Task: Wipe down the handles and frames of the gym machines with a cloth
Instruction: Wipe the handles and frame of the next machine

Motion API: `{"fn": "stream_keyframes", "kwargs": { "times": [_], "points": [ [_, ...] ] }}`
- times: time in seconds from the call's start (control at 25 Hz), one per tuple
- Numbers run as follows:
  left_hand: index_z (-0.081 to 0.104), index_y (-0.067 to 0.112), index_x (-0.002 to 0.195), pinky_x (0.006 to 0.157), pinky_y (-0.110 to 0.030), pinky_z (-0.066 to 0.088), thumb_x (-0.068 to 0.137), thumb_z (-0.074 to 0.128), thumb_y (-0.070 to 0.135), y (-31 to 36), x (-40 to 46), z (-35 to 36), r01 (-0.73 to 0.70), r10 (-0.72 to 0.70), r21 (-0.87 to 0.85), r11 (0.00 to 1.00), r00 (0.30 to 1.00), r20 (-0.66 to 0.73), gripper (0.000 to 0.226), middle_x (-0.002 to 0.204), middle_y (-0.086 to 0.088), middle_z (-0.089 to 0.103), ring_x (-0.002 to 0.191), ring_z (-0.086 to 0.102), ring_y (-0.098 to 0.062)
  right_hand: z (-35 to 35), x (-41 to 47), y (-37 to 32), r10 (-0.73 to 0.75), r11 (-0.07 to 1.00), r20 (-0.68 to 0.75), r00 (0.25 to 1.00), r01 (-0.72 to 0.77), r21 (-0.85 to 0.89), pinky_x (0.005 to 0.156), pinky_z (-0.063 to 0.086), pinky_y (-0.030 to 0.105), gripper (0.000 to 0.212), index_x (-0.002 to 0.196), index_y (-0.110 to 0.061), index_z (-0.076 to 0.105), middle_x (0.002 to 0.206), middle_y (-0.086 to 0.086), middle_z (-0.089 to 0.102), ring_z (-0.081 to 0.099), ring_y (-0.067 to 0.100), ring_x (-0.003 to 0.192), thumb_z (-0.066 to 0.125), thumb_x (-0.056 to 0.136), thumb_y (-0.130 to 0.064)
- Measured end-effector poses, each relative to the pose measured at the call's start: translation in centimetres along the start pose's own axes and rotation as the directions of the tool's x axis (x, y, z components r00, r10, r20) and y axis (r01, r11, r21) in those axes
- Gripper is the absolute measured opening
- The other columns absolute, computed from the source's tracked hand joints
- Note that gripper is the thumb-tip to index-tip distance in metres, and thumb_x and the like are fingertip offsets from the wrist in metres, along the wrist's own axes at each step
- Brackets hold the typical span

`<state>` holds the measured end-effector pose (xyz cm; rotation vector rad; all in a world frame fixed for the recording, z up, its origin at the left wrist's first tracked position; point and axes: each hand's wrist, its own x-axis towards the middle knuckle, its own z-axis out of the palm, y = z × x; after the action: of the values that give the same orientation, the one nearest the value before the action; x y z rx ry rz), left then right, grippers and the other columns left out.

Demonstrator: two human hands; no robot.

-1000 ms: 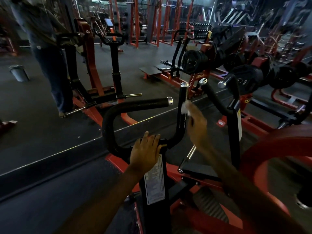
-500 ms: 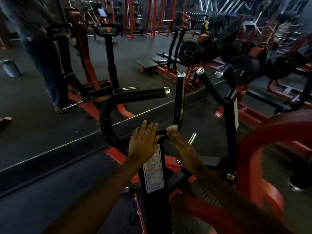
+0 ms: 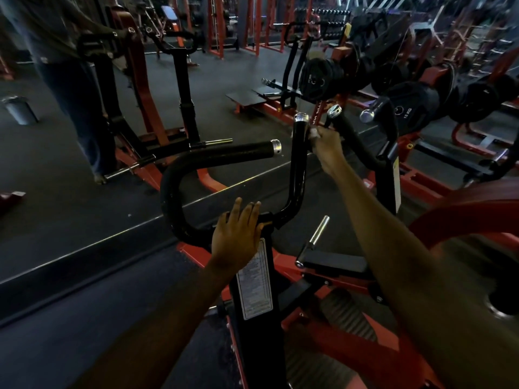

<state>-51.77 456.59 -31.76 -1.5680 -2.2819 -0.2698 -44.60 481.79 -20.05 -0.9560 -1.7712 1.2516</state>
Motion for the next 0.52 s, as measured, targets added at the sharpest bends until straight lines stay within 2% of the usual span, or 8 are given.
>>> {"fn": "stream_keyframes", "kwargs": {
  "times": [0.08, 0.16, 0.24, 0.32, 0.4, 0.44, 0.52],
  "points": [
    [0.053, 0.007, 0.134, 0.086, -0.043, 0.05, 0.105, 0.007, 0.036, 0.0, -0.1, 0.2, -0.001, 0.001, 0.004, 1.0, 1.0, -0.016, 0.062, 0.129, -0.01, 0.061, 0.128, 0.05, -0.033, 0.6, -2.6, 3.5, 0.014, 0.999, -0.009, 1.0, -0.013, 0.03, 0.068, 0.051, 0.027, 0.022, 0.081, -0.013, 0.068, 0.082, 0.0, 0.067, 0.063, 0.012, 0.073, 0.05, 0.092, -0.007],
    [0.053, 0.007, 0.134, 0.086, -0.043, 0.05, 0.104, 0.011, 0.036, 0.0, -0.1, 0.0, 0.0, 0.0, -0.009, 1.0, 1.0, -0.026, 0.06, 0.129, -0.01, 0.061, 0.128, 0.05, -0.033, 1.1, -5.7, 6.3, 0.04, 0.988, 0.042, 0.998, -0.046, 0.146, 0.079, 0.055, 0.037, 0.022, 0.096, -0.008, 0.071, 0.095, 0.01, 0.072, 0.068, 0.026, 0.089, 0.052, 0.088, -0.001],
    [0.052, 0.007, 0.135, 0.087, -0.044, 0.05, 0.103, 0.016, 0.037, 0.0, -0.1, -0.1, 0.01, -0.01, -0.015, 1.0, 1.0, -0.019, 0.057, 0.13, -0.01, 0.061, 0.128, 0.049, -0.033, 2.1, -9.0, 7.9, 0.071, 0.958, 0.03, 0.997, -0.077, 0.276, 0.08, 0.055, 0.035, 0.024, 0.105, -0.001, 0.068, 0.1, 0.014, 0.071, 0.068, 0.027, 0.093, 0.051, 0.088, 0.001],
    [0.053, 0.008, 0.135, 0.087, -0.044, 0.05, 0.1, 0.022, 0.037, 0.2, 0.1, -0.3, 0.016, -0.017, -0.019, 1.0, 1.0, -0.009, 0.055, 0.129, -0.01, 0.061, 0.128, 0.05, -0.033, 3.3, -12.6, 8.9, 0.138, 0.913, -0.033, 0.99, -0.114, 0.391, 0.077, 0.056, 0.027, 0.023, 0.105, 0.0, 0.067, 0.098, 0.012, 0.071, 0.068, 0.022, 0.089, 0.049, 0.091, 0.0],
    [0.054, 0.007, 0.134, 0.086, -0.043, 0.05, 0.099, 0.025, 0.037, 0.2, 0.1, -0.4, 0.016, -0.016, -0.024, 1.0, 1.0, -0.003, 0.053, 0.128, -0.01, 0.061, 0.127, 0.05, -0.033, 3.7, -15.9, 9.7, 0.221, 0.911, -0.032, 0.975, -0.195, 0.363, 0.062, 0.05, 0.017, 0.02, 0.094, -0.004, 0.068, 0.084, 0.004, 0.069, 0.064, 0.011, 0.072, 0.049, 0.093, -0.001],
    [0.054, 0.007, 0.134, 0.086, -0.043, 0.051, 0.099, 0.026, 0.036, 0.3, 0.0, -0.5, 0.015, -0.015, -0.023, 1.0, 1.0, -0.001, 0.053, 0.128, -0.01, 0.062, 0.127, 0.051, -0.033, 3.5, -16.9, 9.6, 0.25, 0.917, -0.041, 0.967, -0.223, 0.331, 0.058, 0.047, 0.017, 0.019, 0.086, -0.005, 0.068, 0.074, 0.0, 0.067, 0.06, 0.009, 0.066, 0.05, 0.092, -0.001],
    [0.054, 0.007, 0.134, 0.086, -0.043, 0.05, 0.099, 0.025, 0.036, 0.2, -0.1, -0.5, 0.016, -0.016, -0.014, 1.0, 1.0, 0.002, 0.053, 0.128, -0.01, 0.062, 0.128, 0.05, -0.033, 2.2, -16.0, 8.6, 0.17, 0.952, -0.201, 0.965, -0.108, 0.287, 0.062, 0.047, 0.02, 0.015, 0.084, 0.004, 0.067, 0.068, -0.003, 0.066, 0.06, 0.002, 0.063, 0.054, 0.09, 0.0]
  ]
}}
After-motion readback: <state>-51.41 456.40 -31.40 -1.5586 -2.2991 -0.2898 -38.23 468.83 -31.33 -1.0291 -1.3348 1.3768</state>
